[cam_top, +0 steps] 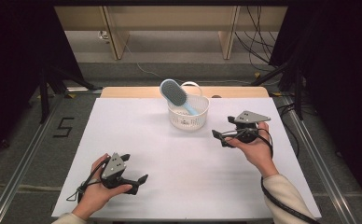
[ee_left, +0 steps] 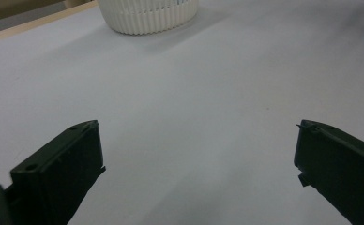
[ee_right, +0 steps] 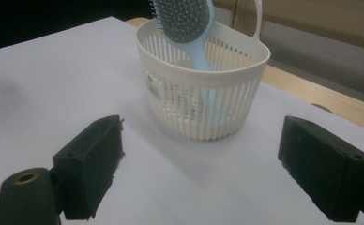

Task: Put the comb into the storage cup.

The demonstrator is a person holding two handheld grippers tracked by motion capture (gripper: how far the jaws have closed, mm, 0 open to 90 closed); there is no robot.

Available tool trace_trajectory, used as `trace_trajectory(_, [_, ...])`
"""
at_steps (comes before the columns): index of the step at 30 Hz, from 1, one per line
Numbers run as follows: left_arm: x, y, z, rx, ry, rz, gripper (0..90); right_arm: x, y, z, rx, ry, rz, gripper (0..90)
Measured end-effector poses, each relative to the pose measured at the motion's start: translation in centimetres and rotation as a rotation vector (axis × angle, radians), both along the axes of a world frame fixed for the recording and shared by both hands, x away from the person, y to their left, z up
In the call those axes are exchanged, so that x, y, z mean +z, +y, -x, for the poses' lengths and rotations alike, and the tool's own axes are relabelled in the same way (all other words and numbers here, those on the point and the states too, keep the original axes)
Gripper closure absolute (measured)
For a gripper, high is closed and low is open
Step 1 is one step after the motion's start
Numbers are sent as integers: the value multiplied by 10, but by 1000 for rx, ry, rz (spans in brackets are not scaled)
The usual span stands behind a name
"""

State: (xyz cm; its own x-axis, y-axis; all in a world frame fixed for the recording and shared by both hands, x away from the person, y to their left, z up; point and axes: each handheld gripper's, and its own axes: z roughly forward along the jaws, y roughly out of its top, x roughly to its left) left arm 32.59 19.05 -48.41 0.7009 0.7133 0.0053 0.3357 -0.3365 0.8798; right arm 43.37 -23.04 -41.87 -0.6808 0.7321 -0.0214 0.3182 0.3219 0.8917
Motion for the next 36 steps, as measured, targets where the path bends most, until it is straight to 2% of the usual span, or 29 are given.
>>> trace_trajectory(19, [0,0,0,1,1,-1,9,-3,-23,20,-20,7,-8,151])
trace_trajectory(36, [0,0,0,1,2,-2,9,-13,-41,43,-35,28,-11,152])
